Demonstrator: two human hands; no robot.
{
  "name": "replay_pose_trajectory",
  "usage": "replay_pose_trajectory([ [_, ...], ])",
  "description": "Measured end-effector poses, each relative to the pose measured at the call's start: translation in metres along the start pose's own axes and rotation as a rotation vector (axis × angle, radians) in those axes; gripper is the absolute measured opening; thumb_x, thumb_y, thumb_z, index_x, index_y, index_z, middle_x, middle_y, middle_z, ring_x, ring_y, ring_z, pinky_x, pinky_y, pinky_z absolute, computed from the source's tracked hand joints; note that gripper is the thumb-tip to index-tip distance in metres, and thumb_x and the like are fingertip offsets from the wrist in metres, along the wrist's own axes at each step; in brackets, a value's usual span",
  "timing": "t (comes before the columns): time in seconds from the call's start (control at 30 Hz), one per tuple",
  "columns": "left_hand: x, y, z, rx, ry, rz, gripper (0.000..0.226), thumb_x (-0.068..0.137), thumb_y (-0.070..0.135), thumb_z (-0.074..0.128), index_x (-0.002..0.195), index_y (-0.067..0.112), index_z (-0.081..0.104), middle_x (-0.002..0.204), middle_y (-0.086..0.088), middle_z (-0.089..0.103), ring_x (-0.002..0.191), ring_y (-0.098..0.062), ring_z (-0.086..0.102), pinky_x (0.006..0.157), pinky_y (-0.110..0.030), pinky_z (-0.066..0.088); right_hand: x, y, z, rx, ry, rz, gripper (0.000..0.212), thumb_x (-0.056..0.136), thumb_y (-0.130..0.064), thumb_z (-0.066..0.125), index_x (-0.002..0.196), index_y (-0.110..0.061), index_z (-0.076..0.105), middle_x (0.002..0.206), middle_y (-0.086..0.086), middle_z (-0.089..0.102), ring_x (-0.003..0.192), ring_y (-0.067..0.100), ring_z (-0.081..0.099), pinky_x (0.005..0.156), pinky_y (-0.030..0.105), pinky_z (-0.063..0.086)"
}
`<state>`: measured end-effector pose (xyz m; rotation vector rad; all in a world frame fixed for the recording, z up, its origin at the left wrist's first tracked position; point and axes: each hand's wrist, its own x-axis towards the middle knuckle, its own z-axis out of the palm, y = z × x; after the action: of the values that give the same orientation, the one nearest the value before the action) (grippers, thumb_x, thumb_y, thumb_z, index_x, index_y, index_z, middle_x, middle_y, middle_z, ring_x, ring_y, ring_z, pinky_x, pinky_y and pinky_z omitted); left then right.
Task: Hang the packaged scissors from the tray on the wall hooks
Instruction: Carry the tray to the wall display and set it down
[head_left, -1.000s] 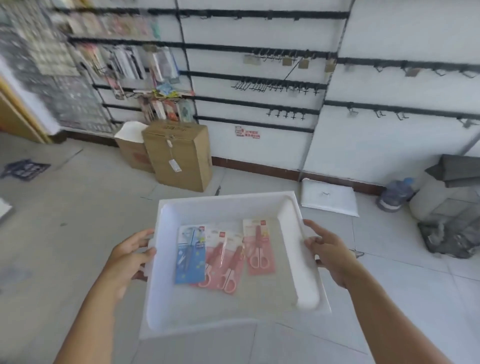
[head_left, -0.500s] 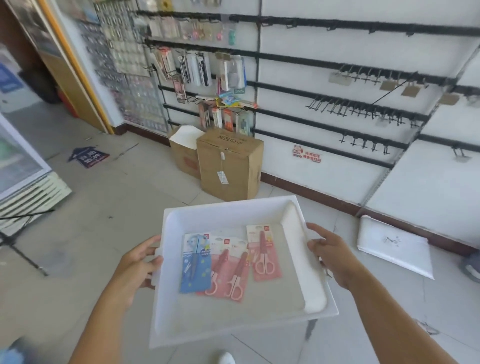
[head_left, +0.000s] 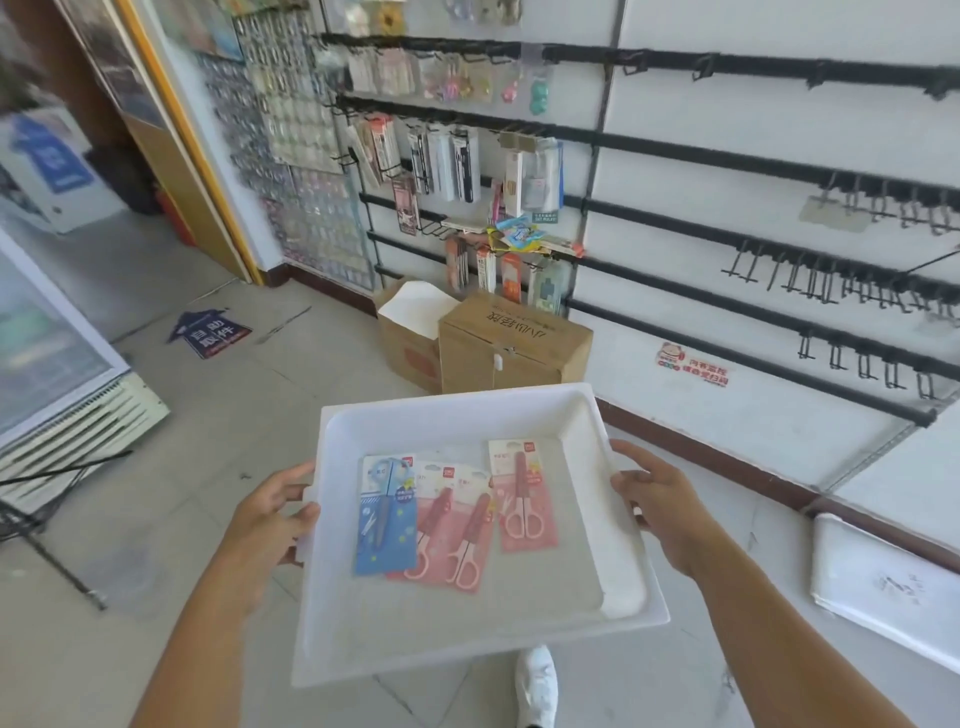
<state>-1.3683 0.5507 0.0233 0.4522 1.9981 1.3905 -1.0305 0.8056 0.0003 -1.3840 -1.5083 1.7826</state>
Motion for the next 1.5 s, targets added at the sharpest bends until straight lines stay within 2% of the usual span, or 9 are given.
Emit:
replay_pose_trajectory([
  [0.13,0.07,0.02,0.012,0.006,0.056,-0.018,0.046,0.094,-0.006,0.055,0.129,0.023,0.061,0.12,-0.012,0.063,0.081,-0.024,0.065,0.049,-0.03,0.051,0.082,-0.032,0.014,-0.011,-0.083,0.002,0.046,0.096,-0.004,0.057,0.131,-0.034,0.065,0.113,0.017,0.074,0.094,0.03,0.067,0.091,0.05,0.053],
  [0.27,0.139,0.05,0.025,0.016,0.091,-0.02,0.045,0.094,-0.006,0.056,0.127,0.024,0.062,0.115,-0.01,0.064,0.079,-0.023,0.065,0.045,-0.029,0.05,0.161,-0.073,0.023,-0.031,-0.129,0.007,0.046,0.098,-0.004,0.059,0.138,-0.027,0.06,0.117,0.024,0.069,0.091,0.027,0.066,0.083,0.044,0.052],
  [0.5,0.266,0.089,0.044,0.023,0.1,-0.013,0.044,0.093,-0.008,0.056,0.123,0.025,0.063,0.109,-0.005,0.064,0.082,-0.024,0.065,0.061,-0.033,0.051,0.272,-0.119,0.045,-0.05,-0.119,-0.005,0.046,0.1,-0.005,0.056,0.14,-0.027,0.059,0.113,0.015,0.074,0.093,0.025,0.072,0.087,0.05,0.057],
  [0.63,0.36,0.096,0.054,0.051,0.034,-0.001,0.046,0.093,-0.006,0.056,0.117,0.033,0.064,0.113,-0.005,0.066,0.096,-0.027,0.066,0.064,-0.035,0.053,0.33,-0.128,0.068,-0.033,-0.007,0.018,0.045,0.101,-0.006,0.054,0.139,-0.029,0.06,0.112,0.018,0.073,0.107,0.034,0.07,0.081,0.041,0.056],
  [0.8,0.47,0.121,0.071,0.128,-0.098,0.018,0.046,0.093,-0.004,0.056,0.114,0.037,0.063,0.117,-0.004,0.066,0.113,-0.029,0.063,0.068,-0.035,0.053,0.376,-0.146,0.091,0.007,0.154,0.062,0.044,0.1,-0.005,0.054,0.137,-0.027,0.061,0.112,0.012,0.075,0.097,0.025,0.072,0.071,0.03,0.055],
  [0.9,0.521,0.14,0.086,0.158,-0.173,0.029,0.045,0.093,-0.004,0.056,0.113,0.036,0.062,0.117,-0.003,0.065,0.114,-0.028,0.063,0.071,-0.036,0.054,0.391,-0.16,0.098,0.036,0.244,0.074,0.042,0.099,-0.001,0.052,0.127,-0.028,0.068,0.104,0.011,0.076,0.077,0.011,0.074,0.057,0.019,0.054],
  [1.03,0.577,0.156,0.115,0.198,-0.264,0.037,0.047,0.093,-0.006,0.055,0.112,0.037,0.062,0.118,-0.003,0.065,0.114,-0.028,0.062,0.073,-0.038,0.055,0.415,-0.163,0.097,0.081,0.344,0.125,0.041,0.098,-0.001,0.055,0.124,-0.029,0.068,0.088,0.006,0.075,0.071,0.014,0.07,0.064,0.026,0.052],
  [1.2,0.635,0.17,0.165,0.276,-0.363,0.016,0.05,0.093,-0.008,0.052,0.115,0.036,0.061,0.122,-0.007,0.064,0.114,-0.029,0.061,0.06,-0.033,0.054,0.457,-0.149,0.078,0.129,0.417,0.173,0.049,0.097,-0.003,0.059,0.14,-0.025,0.059,0.094,0.015,0.067,0.081,0.026,0.06,0.076,0.041,0.05],
  [1.5,0.701,0.177,0.259,0.418,-0.37,-0.013,0.051,0.093,-0.005,0.052,0.116,0.04,0.055,0.116,-0.01,0.061,0.105,-0.029,0.062,0.075,-0.039,0.053,0.527,-0.132,0.044,0.246,0.47,0.259,0.048,0.1,-0.004,0.055,0.136,-0.035,0.058,0.097,0.015,0.068,0.084,0.024,0.064,0.079,0.037,0.054],
])
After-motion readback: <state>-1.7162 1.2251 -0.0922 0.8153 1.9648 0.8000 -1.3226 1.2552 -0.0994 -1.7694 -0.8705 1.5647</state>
